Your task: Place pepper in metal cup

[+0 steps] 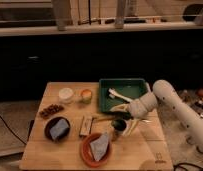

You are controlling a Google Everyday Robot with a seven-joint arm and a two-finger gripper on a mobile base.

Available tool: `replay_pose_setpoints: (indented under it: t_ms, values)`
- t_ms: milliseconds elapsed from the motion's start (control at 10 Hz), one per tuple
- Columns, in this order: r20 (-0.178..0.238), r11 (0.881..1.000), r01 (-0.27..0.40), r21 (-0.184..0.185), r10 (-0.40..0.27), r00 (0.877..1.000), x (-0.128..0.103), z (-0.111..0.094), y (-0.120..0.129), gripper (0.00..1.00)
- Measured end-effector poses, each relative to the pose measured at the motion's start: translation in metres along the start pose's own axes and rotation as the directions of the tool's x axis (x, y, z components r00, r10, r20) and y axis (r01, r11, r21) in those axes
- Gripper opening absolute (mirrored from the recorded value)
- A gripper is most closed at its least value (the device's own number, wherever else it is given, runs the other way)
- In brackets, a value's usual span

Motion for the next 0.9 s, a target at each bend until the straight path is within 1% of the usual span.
replay_pose_setpoints:
  t_ms: [900]
  values:
    - [0.000,1.000,0.000,0.000,0.000,1.000,0.0000,0.0000,0.0000,0.80]
